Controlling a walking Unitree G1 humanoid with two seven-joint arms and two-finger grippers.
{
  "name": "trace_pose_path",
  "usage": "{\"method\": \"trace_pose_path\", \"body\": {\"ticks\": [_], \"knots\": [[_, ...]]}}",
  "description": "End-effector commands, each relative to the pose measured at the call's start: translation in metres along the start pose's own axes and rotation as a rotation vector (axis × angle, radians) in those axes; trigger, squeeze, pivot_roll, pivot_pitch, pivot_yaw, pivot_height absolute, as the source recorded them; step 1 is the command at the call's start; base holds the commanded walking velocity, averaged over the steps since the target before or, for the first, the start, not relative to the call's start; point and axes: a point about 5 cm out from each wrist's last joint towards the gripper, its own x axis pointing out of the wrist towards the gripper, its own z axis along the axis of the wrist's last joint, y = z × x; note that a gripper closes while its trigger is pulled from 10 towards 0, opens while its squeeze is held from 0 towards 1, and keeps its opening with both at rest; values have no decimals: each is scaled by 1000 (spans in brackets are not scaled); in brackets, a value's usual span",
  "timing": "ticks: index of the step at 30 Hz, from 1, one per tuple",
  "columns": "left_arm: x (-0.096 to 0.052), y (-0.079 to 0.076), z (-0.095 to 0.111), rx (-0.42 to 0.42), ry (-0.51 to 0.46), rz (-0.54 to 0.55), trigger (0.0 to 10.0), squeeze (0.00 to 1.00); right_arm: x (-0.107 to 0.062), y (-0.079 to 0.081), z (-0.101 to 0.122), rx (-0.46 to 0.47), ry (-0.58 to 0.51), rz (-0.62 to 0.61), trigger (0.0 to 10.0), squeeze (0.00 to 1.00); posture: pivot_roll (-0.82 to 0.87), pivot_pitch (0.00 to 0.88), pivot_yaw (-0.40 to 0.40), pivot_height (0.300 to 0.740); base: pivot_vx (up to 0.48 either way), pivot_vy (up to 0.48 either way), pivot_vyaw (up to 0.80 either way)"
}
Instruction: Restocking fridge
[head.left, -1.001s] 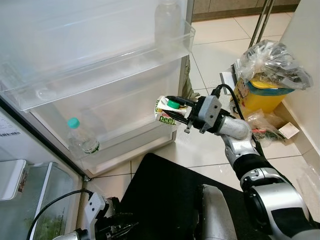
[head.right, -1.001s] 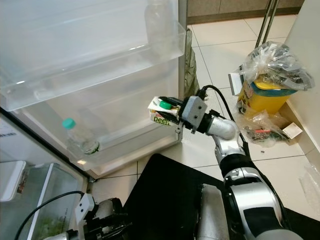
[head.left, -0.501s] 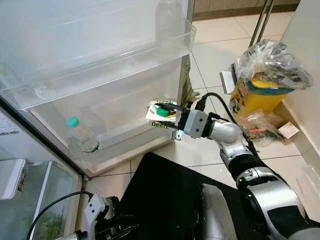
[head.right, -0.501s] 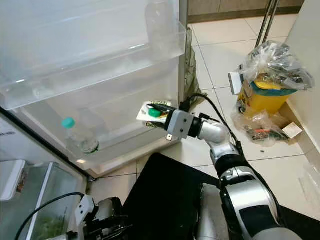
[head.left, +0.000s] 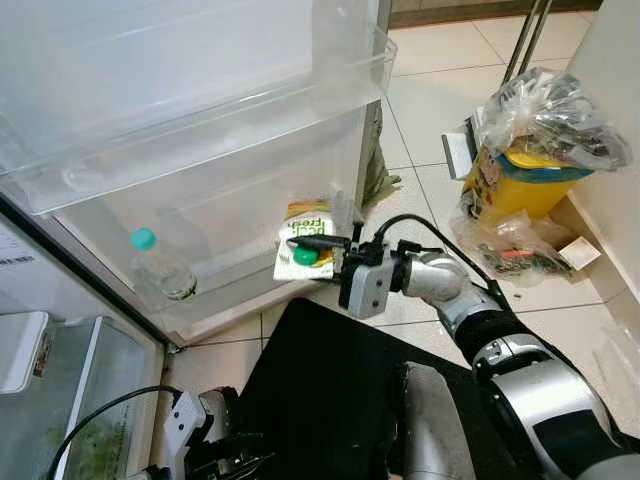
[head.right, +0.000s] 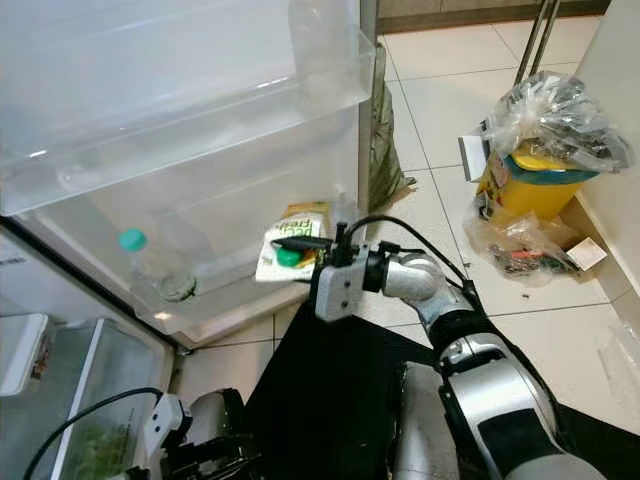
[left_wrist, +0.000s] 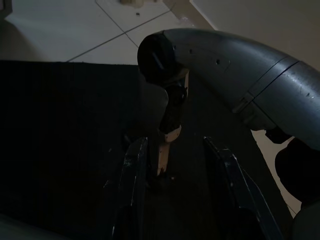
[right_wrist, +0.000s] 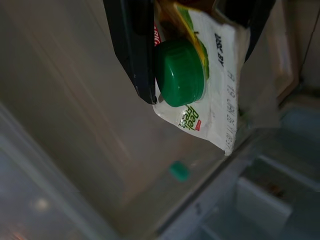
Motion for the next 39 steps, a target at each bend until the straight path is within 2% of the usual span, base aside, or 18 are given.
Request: {"method": "trace_pose_path", "body": {"ticks": [1, 11, 16, 22, 28, 37, 39], "knots": [[-8, -2, -6, -21, 35, 8, 10000, 0, 2, 4, 3, -42, -21, 29, 10000, 0, 137, 350, 54, 450, 0, 0, 0], [-6, -4, -7, -25, 36, 5, 10000, 0, -2, 15, 2, -126, -13, 115, 10000, 0, 130, 351, 50, 450, 0, 0, 0], [-5, -4, -7, -26, 37, 2, 10000, 0, -3, 16, 2, -144, -9, 117, 10000, 0, 125, 346, 50, 450, 0, 0, 0], [-3, -3, -6, -23, 37, 2, 10000, 0, -1, 16, -1, -58, -1, 39, 10000, 0, 126, 335, 49, 450, 0, 0, 0], [-3, -2, -5, -21, 38, 5, 10000, 0, 5, 13, 2, 26, -38, -68, 10000, 0, 125, 336, 48, 450, 0, 0, 0], [-2, -1, -5, -21, 33, 7, 10000, 0, 12, 5, 4, 98, -74, -126, 10000, 0, 120, 335, 44, 450, 0, 0, 0], [-1, -1, -5, -20, 30, 9, 10000, 0, 14, 1, 5, 156, -99, -138, 10000, 0, 118, 336, 41, 450, 0, 0, 0]]}}
